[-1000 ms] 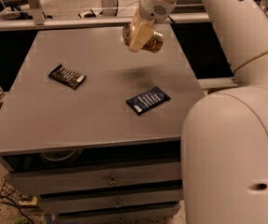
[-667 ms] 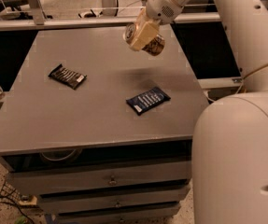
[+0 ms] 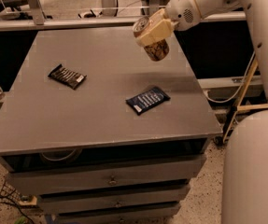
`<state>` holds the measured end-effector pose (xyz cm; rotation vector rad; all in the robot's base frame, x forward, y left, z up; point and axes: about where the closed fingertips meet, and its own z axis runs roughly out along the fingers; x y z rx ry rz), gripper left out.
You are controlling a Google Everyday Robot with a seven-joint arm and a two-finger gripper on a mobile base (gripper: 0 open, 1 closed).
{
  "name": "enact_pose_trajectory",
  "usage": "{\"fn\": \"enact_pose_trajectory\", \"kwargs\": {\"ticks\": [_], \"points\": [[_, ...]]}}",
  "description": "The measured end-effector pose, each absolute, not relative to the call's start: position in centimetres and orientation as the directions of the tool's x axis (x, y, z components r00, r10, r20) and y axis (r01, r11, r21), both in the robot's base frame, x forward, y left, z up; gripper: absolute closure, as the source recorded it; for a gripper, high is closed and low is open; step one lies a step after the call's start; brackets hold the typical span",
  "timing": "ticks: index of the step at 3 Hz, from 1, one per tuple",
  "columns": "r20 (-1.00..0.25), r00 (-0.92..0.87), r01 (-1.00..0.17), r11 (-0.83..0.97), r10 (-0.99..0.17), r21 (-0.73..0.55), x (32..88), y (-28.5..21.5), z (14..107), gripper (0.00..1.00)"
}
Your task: Place orange can upright
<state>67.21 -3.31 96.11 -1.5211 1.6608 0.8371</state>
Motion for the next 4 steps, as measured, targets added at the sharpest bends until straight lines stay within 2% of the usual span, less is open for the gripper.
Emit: {"fn": "enact_pose_trajectory", "kwargs": {"ticks": [1, 2, 3, 4], "points": [[-0.910, -0.117, -0.990, 0.120, -0.398, 0.074, 66.9, -4.2, 95.8, 1.00], [-0.916, -0.120, -0.989, 0.123, -0.383, 0.078, 66.8, -4.4, 96.0, 1.00], [-0.932, -0.117, -0.986, 0.156, -0.343, 0.066, 67.2, -4.5, 95.5, 1.00], [-0.974, -0.060, -0.965, 0.261, -0.218, 0.001, 69.0, -5.9, 95.2, 1.00]]}}
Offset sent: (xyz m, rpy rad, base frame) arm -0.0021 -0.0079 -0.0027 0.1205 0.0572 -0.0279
